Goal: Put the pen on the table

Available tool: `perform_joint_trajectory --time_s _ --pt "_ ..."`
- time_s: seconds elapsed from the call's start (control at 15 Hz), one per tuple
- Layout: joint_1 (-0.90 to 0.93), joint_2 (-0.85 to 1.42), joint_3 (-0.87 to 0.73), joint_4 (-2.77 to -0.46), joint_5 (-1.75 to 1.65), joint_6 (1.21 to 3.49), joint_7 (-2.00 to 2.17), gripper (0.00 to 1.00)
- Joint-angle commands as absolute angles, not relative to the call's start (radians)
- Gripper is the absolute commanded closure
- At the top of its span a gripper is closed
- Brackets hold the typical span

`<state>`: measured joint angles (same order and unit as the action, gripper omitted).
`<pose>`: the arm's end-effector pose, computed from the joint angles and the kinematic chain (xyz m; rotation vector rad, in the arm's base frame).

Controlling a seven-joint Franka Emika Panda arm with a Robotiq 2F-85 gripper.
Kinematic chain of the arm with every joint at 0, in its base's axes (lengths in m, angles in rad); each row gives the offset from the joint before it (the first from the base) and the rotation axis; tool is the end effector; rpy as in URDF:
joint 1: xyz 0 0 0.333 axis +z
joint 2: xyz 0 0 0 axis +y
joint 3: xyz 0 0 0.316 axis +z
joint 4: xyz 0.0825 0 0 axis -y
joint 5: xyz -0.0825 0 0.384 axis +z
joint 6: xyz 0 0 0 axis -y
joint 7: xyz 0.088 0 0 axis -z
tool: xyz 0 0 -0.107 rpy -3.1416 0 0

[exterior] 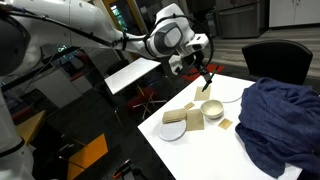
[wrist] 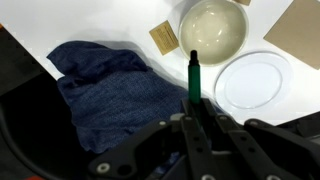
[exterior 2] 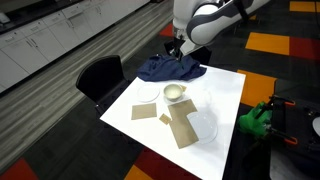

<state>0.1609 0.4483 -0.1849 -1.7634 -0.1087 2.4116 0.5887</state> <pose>0.6759 -0.0045 0.3357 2.9260 -0.7672 0.3662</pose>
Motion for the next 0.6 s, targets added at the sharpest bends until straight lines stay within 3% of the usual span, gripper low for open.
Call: perform_joint_trajectory --time_s 0.0,0.53 --pt "0.165 0.335 -0.194 -1.968 -0.148 2.515 0.666 0.97" --pt "0.121 0.154 -0.187 -2.226 -0.154 2.501 0.732 0.97"
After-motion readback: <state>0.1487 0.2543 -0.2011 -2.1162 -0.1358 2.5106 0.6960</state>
